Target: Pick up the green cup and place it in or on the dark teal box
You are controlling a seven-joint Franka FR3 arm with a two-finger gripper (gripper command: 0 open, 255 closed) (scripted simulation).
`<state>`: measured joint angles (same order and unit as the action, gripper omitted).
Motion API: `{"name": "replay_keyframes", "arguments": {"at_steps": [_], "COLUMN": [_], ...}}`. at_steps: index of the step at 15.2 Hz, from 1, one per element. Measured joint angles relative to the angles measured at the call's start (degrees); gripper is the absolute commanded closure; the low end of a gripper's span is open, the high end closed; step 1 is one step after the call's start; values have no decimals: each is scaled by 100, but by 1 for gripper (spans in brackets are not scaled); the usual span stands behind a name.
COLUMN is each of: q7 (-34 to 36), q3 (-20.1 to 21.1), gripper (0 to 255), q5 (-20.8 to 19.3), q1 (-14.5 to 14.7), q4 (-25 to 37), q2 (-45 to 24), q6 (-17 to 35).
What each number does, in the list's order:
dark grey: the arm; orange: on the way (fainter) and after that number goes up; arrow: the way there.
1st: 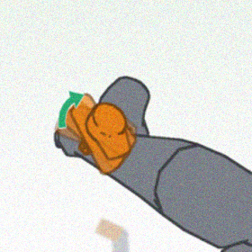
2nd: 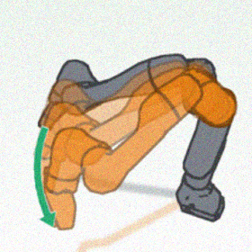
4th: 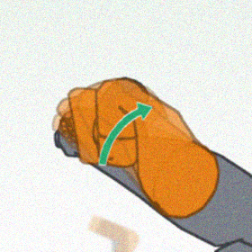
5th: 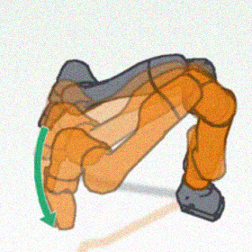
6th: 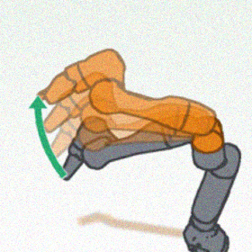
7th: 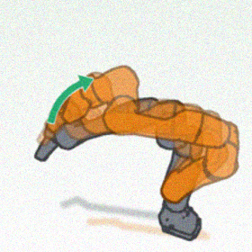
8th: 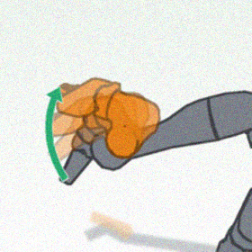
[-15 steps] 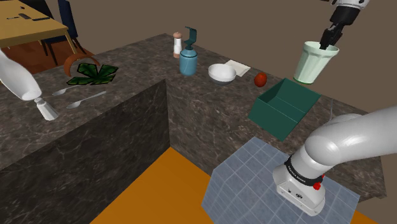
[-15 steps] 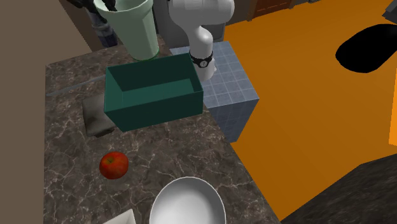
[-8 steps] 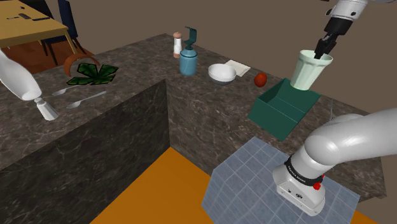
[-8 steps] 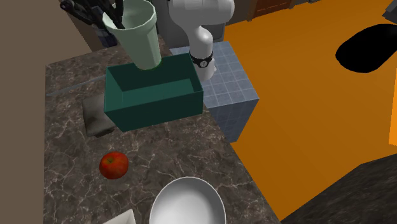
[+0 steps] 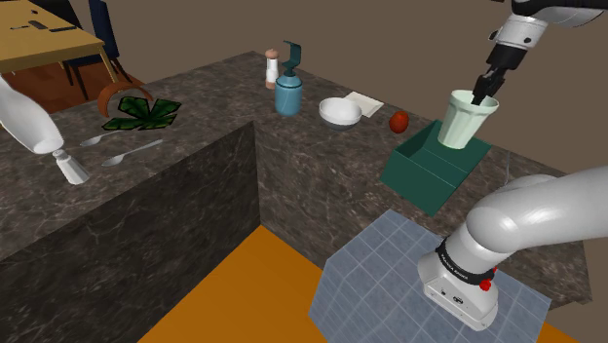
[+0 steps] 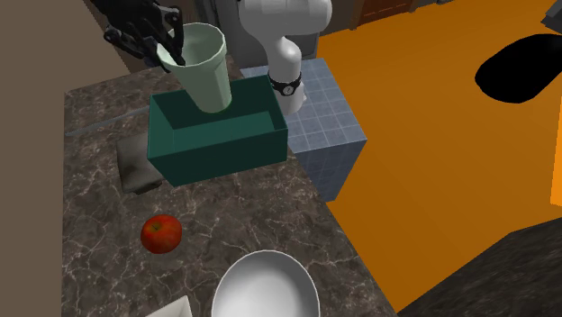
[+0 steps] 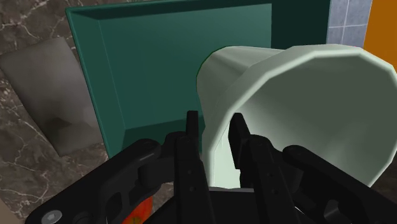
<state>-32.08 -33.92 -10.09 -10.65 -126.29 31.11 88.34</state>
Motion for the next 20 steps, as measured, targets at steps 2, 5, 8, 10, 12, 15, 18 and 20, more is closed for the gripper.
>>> {"name": "replay_keyframes", "arguments": {"at_steps": [2,5,8,10,12,15,18,20], "q7": [-6,-16,-19,-20,-20,-20,-26,-77], "q3": [-31,-60,-65,-66,-66,-66,-61,-65], "gripper": [255,255,255,255,0,0,0,0], "q5": [-26,-49,-50,-51,-51,-51,-27,-2], "q1": [-14,-26,-26,-26,-26,-26,-7,10], "q4": [-170,-299,-309,-310,-310,-309,-192,121], "q2": [11,16,12,12,13,14,-24,-81], "q6": [160,287,302,303,304,304,224,-29]}}
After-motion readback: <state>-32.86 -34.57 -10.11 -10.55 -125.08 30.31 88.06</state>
